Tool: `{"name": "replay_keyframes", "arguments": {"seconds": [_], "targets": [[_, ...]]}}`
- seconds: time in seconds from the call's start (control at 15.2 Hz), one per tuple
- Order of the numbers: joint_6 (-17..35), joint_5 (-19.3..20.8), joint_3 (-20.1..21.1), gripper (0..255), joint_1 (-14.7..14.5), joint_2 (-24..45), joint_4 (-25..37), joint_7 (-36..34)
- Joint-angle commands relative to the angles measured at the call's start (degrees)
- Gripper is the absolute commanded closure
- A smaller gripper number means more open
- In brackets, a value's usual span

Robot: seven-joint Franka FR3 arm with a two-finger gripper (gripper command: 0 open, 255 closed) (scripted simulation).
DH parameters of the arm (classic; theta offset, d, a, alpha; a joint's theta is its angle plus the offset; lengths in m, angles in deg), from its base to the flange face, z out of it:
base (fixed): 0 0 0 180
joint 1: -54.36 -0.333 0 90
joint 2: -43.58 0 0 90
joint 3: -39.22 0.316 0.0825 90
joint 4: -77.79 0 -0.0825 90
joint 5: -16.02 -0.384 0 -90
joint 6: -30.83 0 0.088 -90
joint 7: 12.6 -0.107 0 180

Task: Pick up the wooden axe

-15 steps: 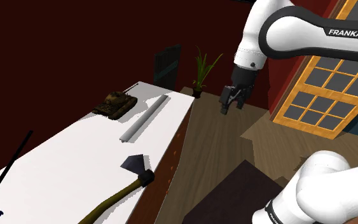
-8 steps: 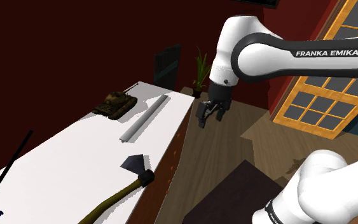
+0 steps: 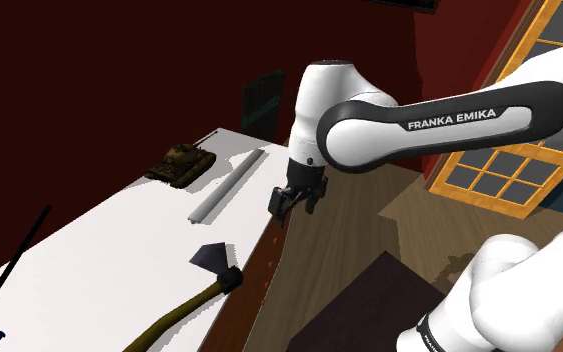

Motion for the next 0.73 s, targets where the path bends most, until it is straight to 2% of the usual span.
{"name": "replay_keyframes", "arguments": {"seconds": [0.0,0.33,0.66], "targets": [[2.88,0.3,1.8,0,-0.32,4.08,1.54,-1.92],[9.31,2.56,5.97,0,-1.3,13.67,5.13,-7.44],[14.33,7.63,9.01,0,-2.7,24.26,10.49,-14.15]]}}
